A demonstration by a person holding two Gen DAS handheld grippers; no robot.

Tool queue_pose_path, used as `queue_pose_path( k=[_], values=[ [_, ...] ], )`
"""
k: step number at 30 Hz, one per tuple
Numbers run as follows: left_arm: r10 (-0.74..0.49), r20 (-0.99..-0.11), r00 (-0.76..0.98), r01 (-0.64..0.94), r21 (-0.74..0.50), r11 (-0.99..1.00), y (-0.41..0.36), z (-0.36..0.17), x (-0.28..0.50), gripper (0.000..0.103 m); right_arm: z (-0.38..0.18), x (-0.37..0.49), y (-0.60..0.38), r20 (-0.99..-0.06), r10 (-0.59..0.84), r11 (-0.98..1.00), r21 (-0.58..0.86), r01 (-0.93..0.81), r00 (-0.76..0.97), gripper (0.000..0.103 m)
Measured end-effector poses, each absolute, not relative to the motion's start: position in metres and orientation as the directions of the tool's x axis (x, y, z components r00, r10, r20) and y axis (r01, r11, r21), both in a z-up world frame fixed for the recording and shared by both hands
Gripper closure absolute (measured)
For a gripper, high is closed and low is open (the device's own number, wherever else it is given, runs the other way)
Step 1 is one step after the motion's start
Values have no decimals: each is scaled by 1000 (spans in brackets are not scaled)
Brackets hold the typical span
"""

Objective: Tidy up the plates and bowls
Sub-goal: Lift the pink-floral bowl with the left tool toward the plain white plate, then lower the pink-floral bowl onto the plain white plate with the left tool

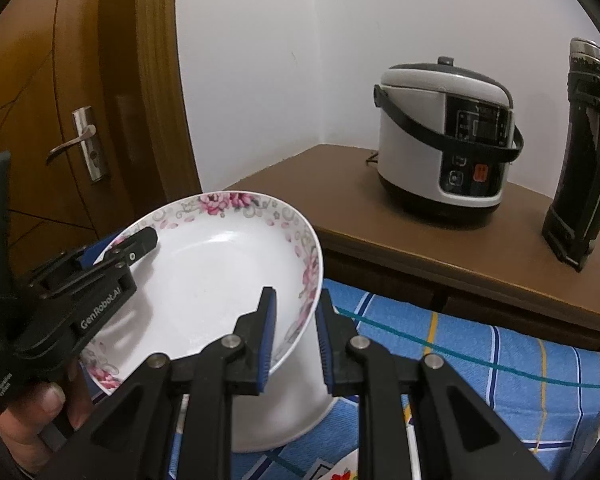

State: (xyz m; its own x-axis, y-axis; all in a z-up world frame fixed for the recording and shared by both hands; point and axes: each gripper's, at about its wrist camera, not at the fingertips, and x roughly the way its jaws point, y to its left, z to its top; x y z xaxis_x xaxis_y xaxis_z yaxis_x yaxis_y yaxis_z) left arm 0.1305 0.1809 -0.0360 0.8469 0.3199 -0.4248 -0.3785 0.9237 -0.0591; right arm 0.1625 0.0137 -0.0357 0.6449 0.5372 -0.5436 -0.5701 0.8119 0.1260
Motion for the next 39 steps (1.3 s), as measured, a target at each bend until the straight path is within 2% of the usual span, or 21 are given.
queue_pose_path(
  k=[39],
  values=[
    [294, -539, 789, -360, -18, 933, 186, -59, 155, 72, -52, 178, 31, -644, 467, 825, 69, -561, 606, 83]
  ],
)
